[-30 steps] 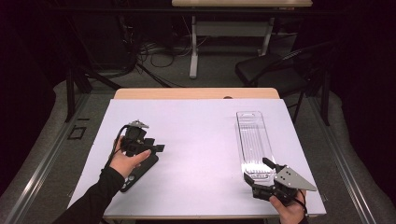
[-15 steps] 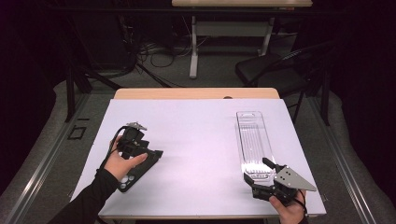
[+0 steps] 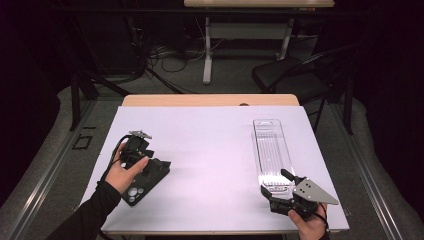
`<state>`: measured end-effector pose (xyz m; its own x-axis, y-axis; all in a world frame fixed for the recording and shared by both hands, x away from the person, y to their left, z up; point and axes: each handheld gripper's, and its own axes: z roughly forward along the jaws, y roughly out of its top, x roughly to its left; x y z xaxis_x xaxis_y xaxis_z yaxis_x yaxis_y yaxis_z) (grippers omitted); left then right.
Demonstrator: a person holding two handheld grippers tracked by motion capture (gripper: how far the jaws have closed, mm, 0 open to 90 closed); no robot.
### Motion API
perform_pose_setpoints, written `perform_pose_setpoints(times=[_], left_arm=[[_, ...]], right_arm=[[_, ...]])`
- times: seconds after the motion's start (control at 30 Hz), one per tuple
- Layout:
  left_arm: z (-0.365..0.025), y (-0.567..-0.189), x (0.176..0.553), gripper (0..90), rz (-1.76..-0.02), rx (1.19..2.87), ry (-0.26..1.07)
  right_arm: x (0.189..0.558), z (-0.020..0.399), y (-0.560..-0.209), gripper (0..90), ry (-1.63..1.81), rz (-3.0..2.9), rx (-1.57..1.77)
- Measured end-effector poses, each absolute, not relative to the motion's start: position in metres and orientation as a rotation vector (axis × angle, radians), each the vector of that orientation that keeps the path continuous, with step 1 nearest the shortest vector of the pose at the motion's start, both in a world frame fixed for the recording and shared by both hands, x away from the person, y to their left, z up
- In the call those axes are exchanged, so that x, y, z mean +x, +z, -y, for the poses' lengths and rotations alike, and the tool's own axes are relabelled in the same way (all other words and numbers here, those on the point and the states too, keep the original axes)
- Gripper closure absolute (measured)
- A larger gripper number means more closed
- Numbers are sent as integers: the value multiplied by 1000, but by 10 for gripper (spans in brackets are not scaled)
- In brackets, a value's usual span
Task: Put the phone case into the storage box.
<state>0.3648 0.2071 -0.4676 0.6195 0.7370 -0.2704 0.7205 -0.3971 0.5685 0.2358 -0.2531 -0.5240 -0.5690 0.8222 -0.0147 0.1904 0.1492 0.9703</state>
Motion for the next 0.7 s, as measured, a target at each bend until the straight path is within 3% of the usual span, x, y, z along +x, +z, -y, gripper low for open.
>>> perform_pose_setpoints(times=[0.4, 0.7], left_arm=[[-217, -467, 362, 6, -1132, 2256, 74], [-227, -475, 360, 6, -1134, 2328, 105]], right_arm=[[236, 253, -524, 140, 1446, -1869, 967], [236, 252, -525, 140, 1442, -1870, 972]])
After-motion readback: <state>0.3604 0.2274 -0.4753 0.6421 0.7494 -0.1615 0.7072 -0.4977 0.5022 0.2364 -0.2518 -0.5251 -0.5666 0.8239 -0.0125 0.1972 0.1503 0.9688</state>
